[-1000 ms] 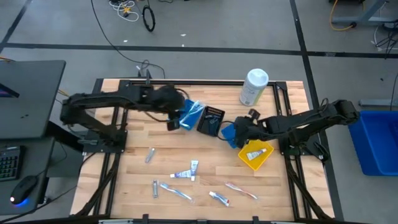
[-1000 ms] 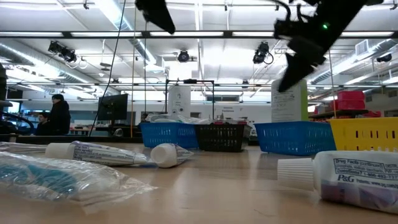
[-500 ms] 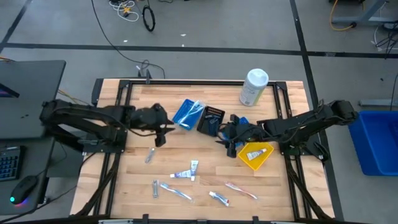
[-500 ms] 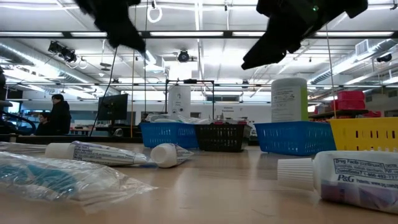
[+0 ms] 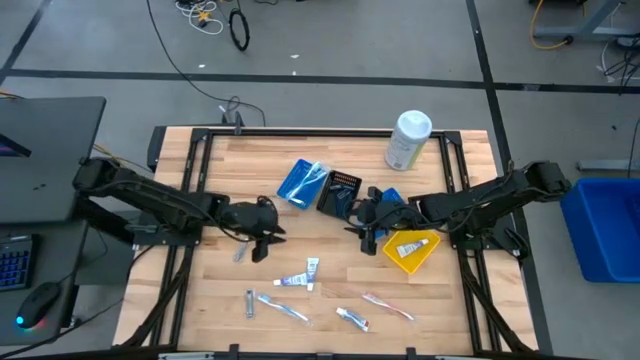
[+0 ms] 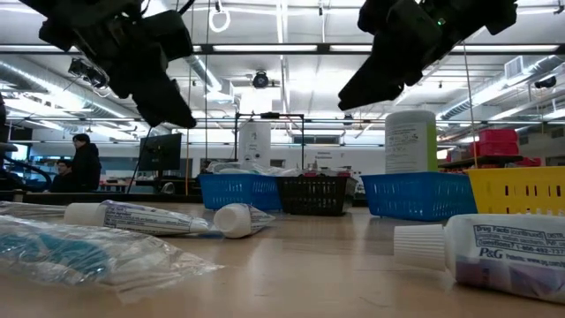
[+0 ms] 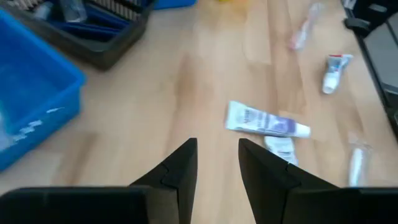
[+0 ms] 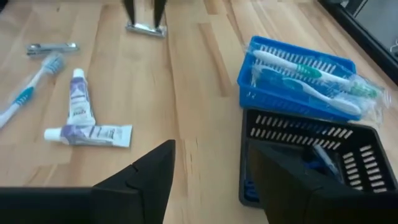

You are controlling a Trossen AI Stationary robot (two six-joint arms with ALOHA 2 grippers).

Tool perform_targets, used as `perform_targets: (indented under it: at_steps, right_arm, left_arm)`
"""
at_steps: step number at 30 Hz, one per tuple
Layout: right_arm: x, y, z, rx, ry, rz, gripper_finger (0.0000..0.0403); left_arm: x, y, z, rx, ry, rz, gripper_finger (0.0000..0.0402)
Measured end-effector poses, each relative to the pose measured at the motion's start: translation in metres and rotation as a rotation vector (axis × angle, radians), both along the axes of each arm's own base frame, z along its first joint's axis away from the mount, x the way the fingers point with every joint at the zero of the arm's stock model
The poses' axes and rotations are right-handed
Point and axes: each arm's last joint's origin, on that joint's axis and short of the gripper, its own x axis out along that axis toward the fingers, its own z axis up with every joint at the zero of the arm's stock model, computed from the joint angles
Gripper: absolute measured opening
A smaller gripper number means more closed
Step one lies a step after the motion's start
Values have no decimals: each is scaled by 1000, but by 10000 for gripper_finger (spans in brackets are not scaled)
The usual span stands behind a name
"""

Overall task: Pick & Place Travel size toiletries
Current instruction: Put the top nail cutter into the right blue basket

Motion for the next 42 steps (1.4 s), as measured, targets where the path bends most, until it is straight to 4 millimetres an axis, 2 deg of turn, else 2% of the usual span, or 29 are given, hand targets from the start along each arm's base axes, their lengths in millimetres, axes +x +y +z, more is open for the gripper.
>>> perform_targets:
  at_steps: [7,17,21,26,32,35,38,42]
  right_arm:
    - [2,0,-3,0,4,0,191]
    - [3,3,-7,38,35,56,177]
    - [2,2,-8,35,50,55,177]
    - [0,2,-12,33,64,54,186]
    - [-6,1,-23,56,97,31,197]
    - [-10,0,-30,83,110,6,200]
    - [-14,-1,-38,101,123,-11,202]
    - [-14,-1,-39,142,110,-42,197]
  left_arm:
    - [-1,-15,3,-7,-38,-52,123]
    - [-2,-14,1,18,-8,-28,129]
    - [-13,-10,-12,47,162,0,148]
    - [-31,-5,-26,0,388,166,180]
    - [-48,-5,-33,-175,622,249,209]
    - [-57,-5,-36,-279,739,371,216]
    - [-62,-3,-38,-308,778,480,218]
    - [-64,-3,-46,-342,759,511,218]
